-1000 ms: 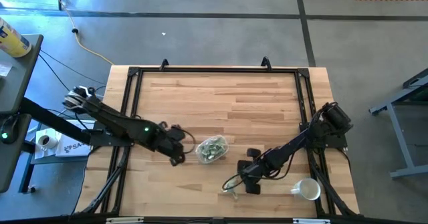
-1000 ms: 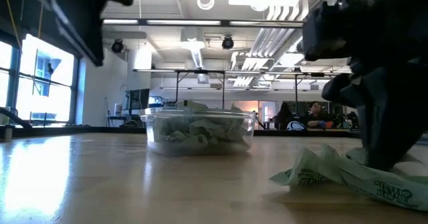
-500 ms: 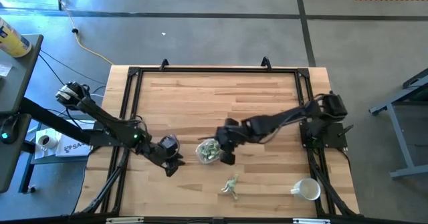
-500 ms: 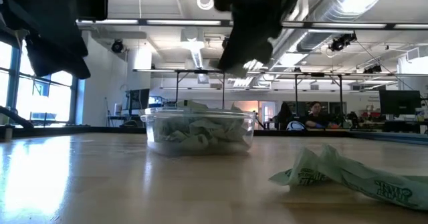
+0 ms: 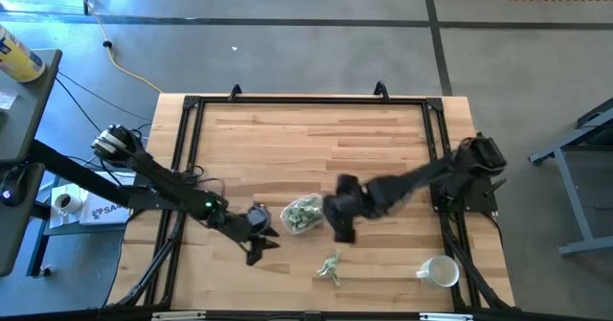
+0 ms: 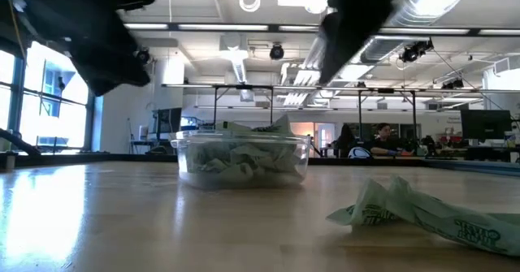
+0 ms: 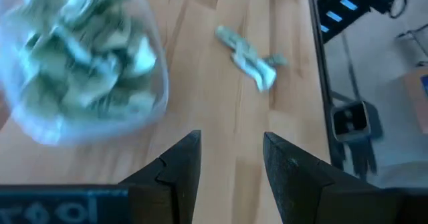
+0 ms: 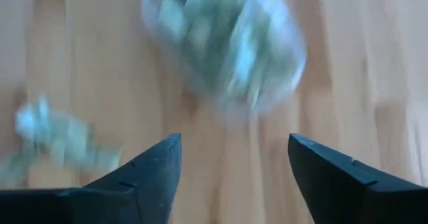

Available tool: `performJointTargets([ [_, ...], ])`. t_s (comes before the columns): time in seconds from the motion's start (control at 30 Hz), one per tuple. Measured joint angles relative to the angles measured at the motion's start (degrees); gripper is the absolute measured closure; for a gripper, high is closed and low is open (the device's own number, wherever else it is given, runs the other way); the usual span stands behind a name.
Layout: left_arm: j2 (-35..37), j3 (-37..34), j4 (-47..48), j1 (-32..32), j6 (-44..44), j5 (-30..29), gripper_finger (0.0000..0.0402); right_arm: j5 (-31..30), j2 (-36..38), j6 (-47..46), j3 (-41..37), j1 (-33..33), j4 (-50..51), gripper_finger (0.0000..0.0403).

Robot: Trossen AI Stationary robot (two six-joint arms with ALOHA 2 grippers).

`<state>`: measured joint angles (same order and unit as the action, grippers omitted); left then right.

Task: Pick and place Stevia / Truvia into bins
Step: Put the green stevia packet into the transparent bin

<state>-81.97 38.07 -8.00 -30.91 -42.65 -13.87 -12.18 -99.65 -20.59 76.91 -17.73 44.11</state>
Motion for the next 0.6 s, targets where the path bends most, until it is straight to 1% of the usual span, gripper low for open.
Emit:
performJointTargets([
  [0.07,-4.1,3.8,0.1,1.4,1.4,1.3,0.0206,-1.0,1.0,-2.7,-1.3,-3.8,3.9,0.0131],
  [0.13,-8.4,8.7,1.3,2.7,4.1,2.8,0.0206,-1.3,1.6,-4.1,-2.5,-7.6,5.0,0.0129],
  [0.2,-12.2,14.2,5.1,4.0,5.5,6.0,0.0206,-1.1,1.6,-4.5,-3.6,-11.2,3.6,0.0128],
  [0.27,-14.8,19.4,11.2,4.9,5.5,8.9,0.0206,-0.9,0.4,-2.8,-5.0,-13.7,0.4,0.0128],
  [0.3,-15.3,21.4,14.8,5.0,4.8,8.8,0.0206,-0.7,-0.3,-1.6,-5.6,-14.6,-1.9,0.0128],
  [0.33,-15.6,23.1,17.1,4.6,4.0,7.7,0.0207,-0.6,-1.0,-0.2,-6.0,-15.0,-4.5,0.0128],
  [0.4,-15.3,25.0,18.9,3.0,3.4,3.6,0.0212,-0.1,-2.7,2.2,-6.4,-15.0,-9.4,0.0128],
  [0.47,-13.6,25.1,21.1,1.0,2.0,1.0,0.0220,0.9,-5.1,4.9,-6.5,-14.8,-12.0,0.0128],
  [0.5,-13.0,25.2,21.2,0.2,0.3,0.1,0.0225,1.3,-6.3,6.5,-6.5,-14.5,-13.1,0.0128],
  [0.6,-11.1,24.5,25.8,-2.6,-5.6,-4.3,0.0238,3.3,-8.9,10.4,-6.1,-13.7,-14.5,0.0128],
])
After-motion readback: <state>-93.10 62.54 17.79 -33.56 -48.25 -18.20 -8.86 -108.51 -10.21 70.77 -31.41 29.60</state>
